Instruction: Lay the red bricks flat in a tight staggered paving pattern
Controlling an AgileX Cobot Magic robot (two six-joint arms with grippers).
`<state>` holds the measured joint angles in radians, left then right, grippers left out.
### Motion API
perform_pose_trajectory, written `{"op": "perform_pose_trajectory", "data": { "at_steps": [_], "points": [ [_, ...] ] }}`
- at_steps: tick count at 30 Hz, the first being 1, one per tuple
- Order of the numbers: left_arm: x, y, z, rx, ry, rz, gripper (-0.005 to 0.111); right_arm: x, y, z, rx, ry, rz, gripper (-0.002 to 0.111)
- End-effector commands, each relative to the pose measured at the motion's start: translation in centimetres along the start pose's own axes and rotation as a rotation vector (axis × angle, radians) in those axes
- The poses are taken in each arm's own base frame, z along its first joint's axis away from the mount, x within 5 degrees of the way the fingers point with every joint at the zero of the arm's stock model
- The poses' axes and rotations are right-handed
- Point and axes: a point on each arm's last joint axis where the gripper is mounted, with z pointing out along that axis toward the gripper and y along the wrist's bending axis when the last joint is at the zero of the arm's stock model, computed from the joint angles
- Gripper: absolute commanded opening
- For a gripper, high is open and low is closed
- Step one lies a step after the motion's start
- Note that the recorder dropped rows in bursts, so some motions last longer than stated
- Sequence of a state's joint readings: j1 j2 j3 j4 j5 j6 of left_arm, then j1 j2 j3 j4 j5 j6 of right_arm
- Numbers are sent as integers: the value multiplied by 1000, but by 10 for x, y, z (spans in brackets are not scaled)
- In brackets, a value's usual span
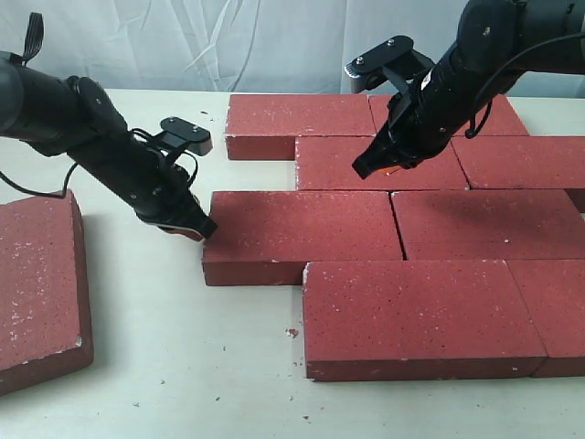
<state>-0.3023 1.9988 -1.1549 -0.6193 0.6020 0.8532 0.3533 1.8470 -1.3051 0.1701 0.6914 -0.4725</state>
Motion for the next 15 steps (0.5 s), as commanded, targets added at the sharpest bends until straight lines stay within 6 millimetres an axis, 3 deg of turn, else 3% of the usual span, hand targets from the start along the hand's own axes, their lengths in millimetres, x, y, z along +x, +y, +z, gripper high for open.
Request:
{"op": "perform_pose_trajectory", "data": {
  "at_steps": [1,5,10,15],
  "points": [
    [-1,9,-3,-31,-14,-5,0,1,0,1,0,-2,3,-1],
    [4,26,-14,-73,-6,5,0,1,-1,1,1,-4,3,-1],
    [2,41,-48,-119,-94,-86,0,0,0,1,-7,-16,19,-1],
    [6,32,-86,-78,-73,-51,0,-3,9,1,-73,-33,73,-1]
  ]
}}
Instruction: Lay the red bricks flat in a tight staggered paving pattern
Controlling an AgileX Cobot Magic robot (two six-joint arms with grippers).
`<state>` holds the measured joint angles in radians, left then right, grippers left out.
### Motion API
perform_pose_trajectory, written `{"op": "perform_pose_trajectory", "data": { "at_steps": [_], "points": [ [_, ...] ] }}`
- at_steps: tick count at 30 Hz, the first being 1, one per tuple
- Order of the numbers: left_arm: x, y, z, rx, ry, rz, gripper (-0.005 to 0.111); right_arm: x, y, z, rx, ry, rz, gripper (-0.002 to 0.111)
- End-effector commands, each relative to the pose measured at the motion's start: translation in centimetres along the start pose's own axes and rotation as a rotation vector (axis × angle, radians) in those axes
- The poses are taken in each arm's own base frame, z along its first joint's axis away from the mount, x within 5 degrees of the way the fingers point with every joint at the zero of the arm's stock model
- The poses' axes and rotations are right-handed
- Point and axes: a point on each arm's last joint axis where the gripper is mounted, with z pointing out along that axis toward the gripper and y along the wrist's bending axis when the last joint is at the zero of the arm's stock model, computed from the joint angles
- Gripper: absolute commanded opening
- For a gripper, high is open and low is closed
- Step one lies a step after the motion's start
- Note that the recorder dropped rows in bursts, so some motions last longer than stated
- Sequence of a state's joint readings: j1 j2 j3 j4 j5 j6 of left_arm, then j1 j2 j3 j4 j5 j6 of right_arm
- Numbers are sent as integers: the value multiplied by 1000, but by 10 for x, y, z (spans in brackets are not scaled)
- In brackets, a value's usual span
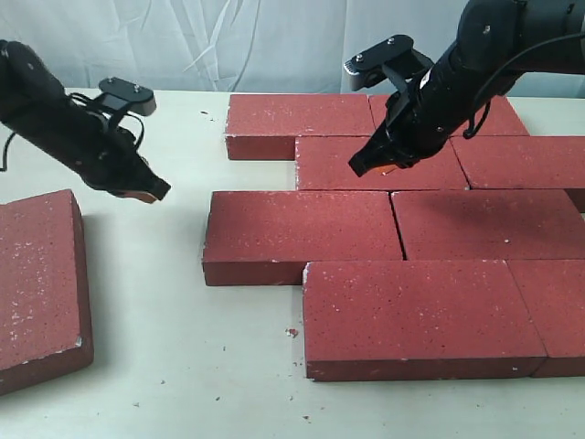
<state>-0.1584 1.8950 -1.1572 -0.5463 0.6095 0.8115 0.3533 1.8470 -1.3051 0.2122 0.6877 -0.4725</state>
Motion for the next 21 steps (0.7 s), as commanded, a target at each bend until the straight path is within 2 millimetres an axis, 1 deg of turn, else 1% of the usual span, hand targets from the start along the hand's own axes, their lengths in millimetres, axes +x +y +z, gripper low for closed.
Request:
{"op": "perform_pose_trajectory", "data": {
  "at_steps": [1,3,5,9,12,13,14,15,16,17,18,19,21],
  "points": [
    [0,-7,-41,41,25,42,0,-3,13,1,-78,-20,32,-1],
    [4,-5,-54,42,41,43,0,-9,30,-1,-138,-45,-39,-1],
    [9,1,-62,29,32,20,0,-15,52,-3,-200,-80,-100,-1],
    [22,24,-74,-57,-22,-52,0,-25,99,-6,-328,-152,-235,-1],
    [35,50,-83,-159,-89,-143,0,-27,135,-8,-399,-186,-353,-1],
    [45,68,-88,-211,-112,-204,0,-27,160,-9,-438,-211,-435,-1],
    [50,76,-91,-232,-121,-230,0,-27,170,-10,-446,-223,-469,-1],
    [57,91,-97,-268,-154,-292,0,-27,195,-12,-454,-269,-568,-1],
    [58,96,-99,-284,-175,-320,0,-27,208,-11,-454,-283,-597,-1],
    [61,108,-100,-336,-215,-357,0,-25,233,-10,-484,-267,-688,-1],
    [61,112,-99,-354,-229,-370,0,-24,243,-8,-503,-242,-740,-1],
    [62,120,-93,-392,-250,-393,0,-19,265,-2,-568,-161,-852,-1],
    [65,126,-82,-404,-245,-412,0,-17,281,7,-607,-95,-936,-1]
  ]
}}
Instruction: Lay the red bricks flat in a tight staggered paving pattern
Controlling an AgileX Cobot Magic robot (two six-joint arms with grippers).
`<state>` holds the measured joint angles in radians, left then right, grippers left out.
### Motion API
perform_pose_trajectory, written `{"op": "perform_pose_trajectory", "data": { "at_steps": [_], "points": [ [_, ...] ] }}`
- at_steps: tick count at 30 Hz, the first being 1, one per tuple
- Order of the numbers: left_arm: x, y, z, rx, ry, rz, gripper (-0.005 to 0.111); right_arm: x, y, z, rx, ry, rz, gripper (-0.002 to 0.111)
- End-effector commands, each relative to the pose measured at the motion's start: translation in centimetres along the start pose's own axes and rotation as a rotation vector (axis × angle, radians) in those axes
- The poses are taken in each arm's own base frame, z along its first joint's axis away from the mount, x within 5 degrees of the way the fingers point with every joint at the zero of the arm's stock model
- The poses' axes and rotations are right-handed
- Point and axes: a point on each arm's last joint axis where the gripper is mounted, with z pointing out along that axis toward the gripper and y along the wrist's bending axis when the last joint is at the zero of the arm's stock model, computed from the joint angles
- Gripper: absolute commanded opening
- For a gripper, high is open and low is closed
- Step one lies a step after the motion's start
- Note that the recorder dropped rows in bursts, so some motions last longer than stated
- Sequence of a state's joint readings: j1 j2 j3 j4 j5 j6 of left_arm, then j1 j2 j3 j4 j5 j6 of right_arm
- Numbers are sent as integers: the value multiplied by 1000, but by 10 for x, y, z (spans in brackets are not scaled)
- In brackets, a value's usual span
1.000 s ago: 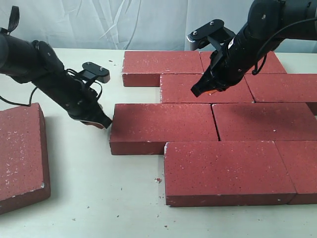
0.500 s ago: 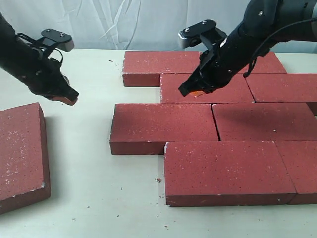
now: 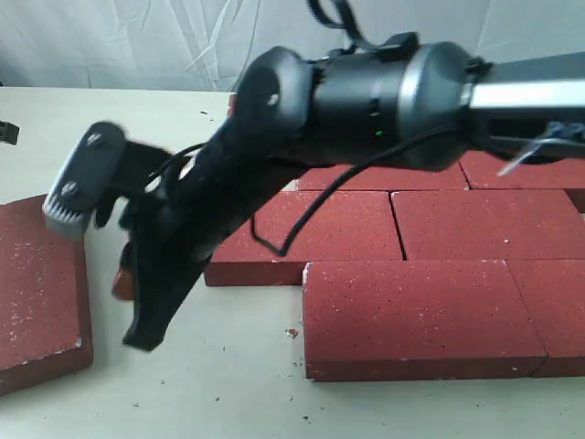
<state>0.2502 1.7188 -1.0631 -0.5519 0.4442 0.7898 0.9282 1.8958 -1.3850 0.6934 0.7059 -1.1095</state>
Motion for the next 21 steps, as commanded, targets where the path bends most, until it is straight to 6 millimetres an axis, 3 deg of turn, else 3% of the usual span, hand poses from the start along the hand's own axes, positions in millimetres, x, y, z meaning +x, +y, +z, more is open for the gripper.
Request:
{"op": "perform_pose_trajectory", "data": {
  "at_steps": [1,4,9,21],
  "points": [
    [6,11,24,-51,-13,-62,0,-11,22,37,-166,138,-165,-1],
    [14,17,46,-87,-1,-77,0,-22,24,73,-198,194,-263,-1],
    [18,19,53,-89,10,-87,0,-34,35,111,-230,200,-365,-1],
    [24,7,59,47,58,-75,0,-26,28,137,-181,182,-401,-1]
  ]
}}
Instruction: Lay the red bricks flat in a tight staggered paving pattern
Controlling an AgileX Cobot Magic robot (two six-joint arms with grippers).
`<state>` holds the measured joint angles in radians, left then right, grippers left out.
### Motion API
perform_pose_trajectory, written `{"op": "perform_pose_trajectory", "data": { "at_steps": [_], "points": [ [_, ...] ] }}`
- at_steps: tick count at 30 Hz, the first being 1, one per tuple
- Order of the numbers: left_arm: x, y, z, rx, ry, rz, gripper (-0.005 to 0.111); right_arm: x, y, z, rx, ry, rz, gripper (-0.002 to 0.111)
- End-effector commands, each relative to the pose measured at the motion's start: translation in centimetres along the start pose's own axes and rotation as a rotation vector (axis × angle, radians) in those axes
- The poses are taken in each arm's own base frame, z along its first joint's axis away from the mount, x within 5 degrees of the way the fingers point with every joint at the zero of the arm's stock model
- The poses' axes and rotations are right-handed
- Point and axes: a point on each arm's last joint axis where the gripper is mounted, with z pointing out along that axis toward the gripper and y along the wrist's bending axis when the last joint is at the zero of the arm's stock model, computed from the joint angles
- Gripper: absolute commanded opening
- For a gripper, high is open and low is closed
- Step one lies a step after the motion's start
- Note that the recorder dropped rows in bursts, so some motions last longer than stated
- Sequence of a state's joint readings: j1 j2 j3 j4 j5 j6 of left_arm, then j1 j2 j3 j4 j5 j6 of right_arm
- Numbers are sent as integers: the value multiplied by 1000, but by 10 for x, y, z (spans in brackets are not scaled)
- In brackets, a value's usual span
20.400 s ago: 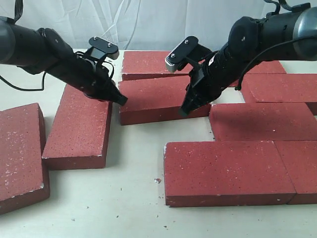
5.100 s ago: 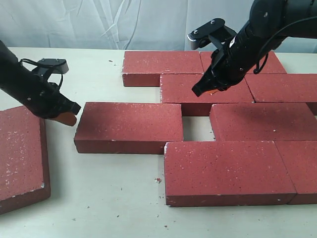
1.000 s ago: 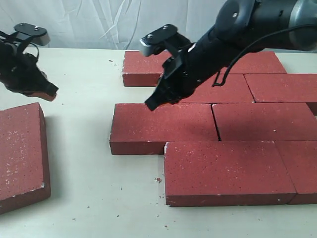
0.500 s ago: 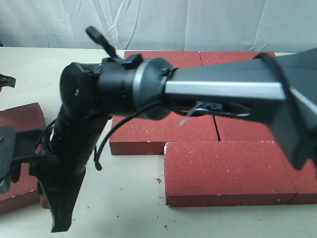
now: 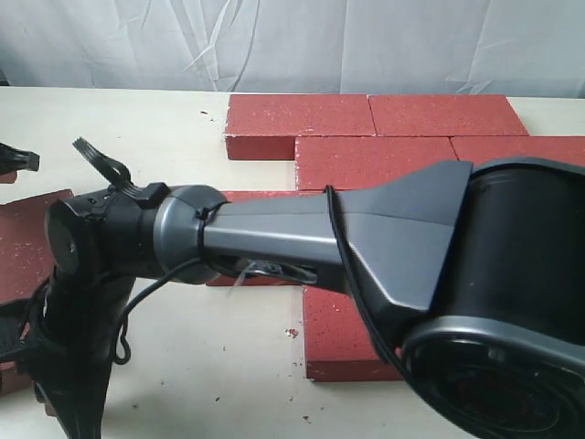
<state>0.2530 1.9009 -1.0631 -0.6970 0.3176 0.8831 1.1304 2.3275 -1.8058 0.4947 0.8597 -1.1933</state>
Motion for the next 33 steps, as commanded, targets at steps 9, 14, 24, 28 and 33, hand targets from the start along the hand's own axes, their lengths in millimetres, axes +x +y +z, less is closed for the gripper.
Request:
{"op": "perform_pose_trajectory", "data": {
  "at_steps": [9,14,24,28,33],
  "points": [
    [9,-10,6,135,64,51,0,0,-7,-1,64,-2,-29,-1],
    [15,-15,9,202,110,52,0,-1,-12,-1,116,-8,-43,-1],
    [8,-14,-2,188,90,106,0,19,-30,-14,239,123,6,-1],
    [2,-15,-12,184,67,118,0,30,-46,-42,284,96,95,-1],
    [0,-15,-16,177,59,134,0,48,-65,-91,355,52,175,-1]
  ]
}}
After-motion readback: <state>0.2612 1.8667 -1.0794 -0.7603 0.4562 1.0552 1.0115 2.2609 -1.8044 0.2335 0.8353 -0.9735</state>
